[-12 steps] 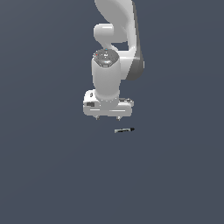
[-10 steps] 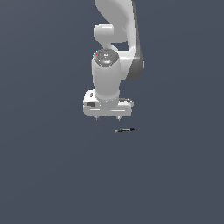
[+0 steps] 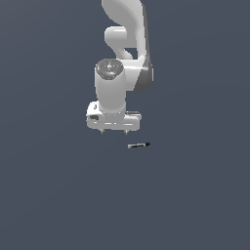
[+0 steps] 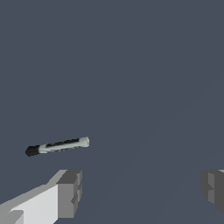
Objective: Pick up the object and move it to a goal position.
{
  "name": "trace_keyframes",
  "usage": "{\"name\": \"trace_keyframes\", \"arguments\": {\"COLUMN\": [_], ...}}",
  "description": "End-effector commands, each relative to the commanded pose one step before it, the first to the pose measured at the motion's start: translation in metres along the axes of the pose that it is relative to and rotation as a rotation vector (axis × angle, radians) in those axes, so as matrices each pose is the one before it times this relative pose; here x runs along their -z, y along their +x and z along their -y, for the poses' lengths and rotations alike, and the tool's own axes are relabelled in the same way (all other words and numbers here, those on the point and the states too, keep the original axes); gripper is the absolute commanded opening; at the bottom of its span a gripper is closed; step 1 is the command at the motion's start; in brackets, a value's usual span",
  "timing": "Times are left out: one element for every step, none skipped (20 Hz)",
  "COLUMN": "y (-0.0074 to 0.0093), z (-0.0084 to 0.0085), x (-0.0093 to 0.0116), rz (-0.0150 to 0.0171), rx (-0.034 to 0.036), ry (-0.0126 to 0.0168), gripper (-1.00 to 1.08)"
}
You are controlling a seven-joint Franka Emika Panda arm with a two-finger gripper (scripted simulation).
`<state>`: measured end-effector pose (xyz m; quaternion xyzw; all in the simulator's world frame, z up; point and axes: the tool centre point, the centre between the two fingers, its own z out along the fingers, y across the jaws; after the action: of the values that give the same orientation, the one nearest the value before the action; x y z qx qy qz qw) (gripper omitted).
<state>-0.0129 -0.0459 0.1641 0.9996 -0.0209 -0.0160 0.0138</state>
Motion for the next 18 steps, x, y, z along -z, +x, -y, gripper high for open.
{"name": "trace_keyframes", "arguments": {"y": [-0.00019, 0.00014, 0.00000, -0.00005, -0.00004, -0.00002, -0.00002, -0.00002, -0.00002, -0.00004, -0.00006, -0.00009, -0.00012, -0.00015, -0.00019, -0.00024, -0.00029, -0.00035], "z": [-0.00021, 0.00051, 0.00021, 0.00020, 0.00035, 0.00053, 0.00067, 0.00083, 0.00097, 0.00109, 0.00119, 0.00127, 0.00133, 0.00142, 0.00154, 0.00167, 0.00176, 0.00186], "x": [-0.00015, 0.00020, -0.00025, -0.00033, -0.00041, -0.00047, -0.00053, -0.00061, -0.00069, -0.00077, -0.00085, -0.00094, -0.00101, -0.00110, -0.00119, -0.00128, -0.00136, -0.00144], "rz": [0.00079, -0.00070, 0.00013, 0.00013, 0.00008, -0.00001, -0.00008, -0.00014, -0.00018, -0.00020, -0.00020, -0.00018, -0.00016, -0.00015, -0.00017, -0.00018, -0.00018, -0.00017], "rx": [0.00144, -0.00070, -0.00207, -0.00338, -0.00452, -0.00558, -0.00670, -0.00783, -0.00894, -0.01002, -0.01105, -0.01213, -0.01293, -0.01394, -0.01517, -0.01636, -0.01742, -0.01854], "ry": [-0.00067, 0.00046, 0.00003, 0.00009, 0.00019, 0.00030, 0.00040, 0.00049, 0.00057, 0.00064, 0.00069, 0.00073, 0.00076, 0.00080, 0.00087, 0.00094, 0.00098, 0.00103], "gripper": [1.00, 1.00, 1.00, 1.00, 1.00, 1.00, 1.00, 1.00, 1.00, 1.00, 1.00, 1.00, 1.00, 1.00, 1.00, 1.00, 1.00, 1.00]}}
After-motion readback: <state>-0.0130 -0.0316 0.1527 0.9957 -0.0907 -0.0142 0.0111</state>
